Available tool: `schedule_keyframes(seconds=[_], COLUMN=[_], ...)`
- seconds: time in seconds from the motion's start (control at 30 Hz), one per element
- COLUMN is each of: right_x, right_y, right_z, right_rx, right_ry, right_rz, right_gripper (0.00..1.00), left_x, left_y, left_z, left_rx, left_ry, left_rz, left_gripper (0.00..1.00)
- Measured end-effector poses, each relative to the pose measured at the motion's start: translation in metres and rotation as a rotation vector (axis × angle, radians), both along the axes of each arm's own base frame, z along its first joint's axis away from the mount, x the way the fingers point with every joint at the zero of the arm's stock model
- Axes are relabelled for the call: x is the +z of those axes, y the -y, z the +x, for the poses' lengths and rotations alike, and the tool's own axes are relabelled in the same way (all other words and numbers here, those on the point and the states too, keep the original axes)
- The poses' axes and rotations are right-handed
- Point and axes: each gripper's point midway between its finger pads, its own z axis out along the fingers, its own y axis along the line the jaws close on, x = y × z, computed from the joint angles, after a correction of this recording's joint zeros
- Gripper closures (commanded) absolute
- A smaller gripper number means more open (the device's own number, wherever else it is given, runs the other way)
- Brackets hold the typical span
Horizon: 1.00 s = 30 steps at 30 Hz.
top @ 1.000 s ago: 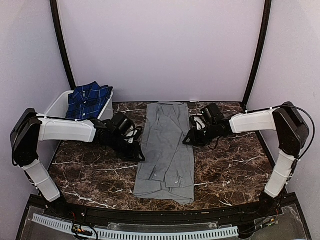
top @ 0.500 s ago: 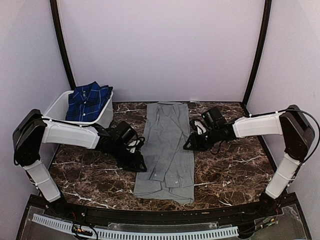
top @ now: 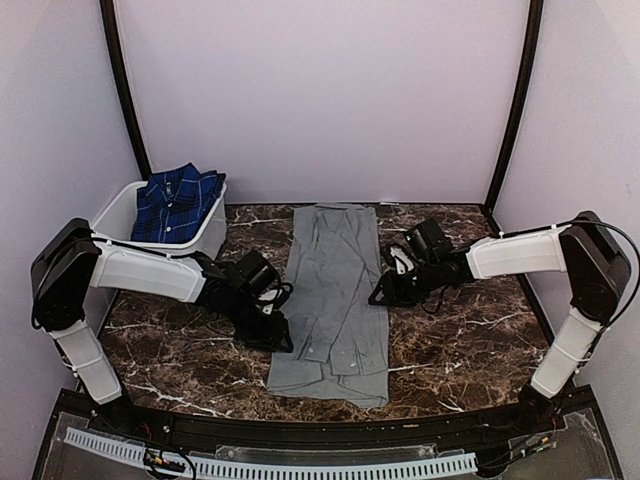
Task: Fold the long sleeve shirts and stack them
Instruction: Adjust the rectangle-folded shirt at the center of the board.
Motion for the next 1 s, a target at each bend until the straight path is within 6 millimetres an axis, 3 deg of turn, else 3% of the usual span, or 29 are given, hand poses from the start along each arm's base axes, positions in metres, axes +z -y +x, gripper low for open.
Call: schedule_keyframes(seconds=[0.2, 0.43, 0.53, 1.0], right_x=[0.000, 0.000, 0.000, -0.001], right_y=[0.000, 0.000, 0.000, 0.000], right_z=[0.000, 0.000, 0.000, -0.001], right_rx=[0.000, -0.002, -0.002, 0.000], right_ry=[0.000, -0.002, -0.003, -0.005], right_rz=[0.000, 0.001, 0.001, 0.001], right_gripper=[0.65, 0.65, 0.65, 0.65], left_x=[0.000, 0.001, 0.002, 0.021], left_y=[0.000, 0.001, 0.003, 0.009], left_z=[-0.001, -0.004, -0.005, -0.013], left_rx=[-0.003, -0.008, -0.013, -0.036], left_ry=[-0.001, -0.009, -0.014, -0.032], left_rz=[0.003, 0.005, -0.001, -0.057], left_gripper=[0.67, 0.94, 1.00, 1.00])
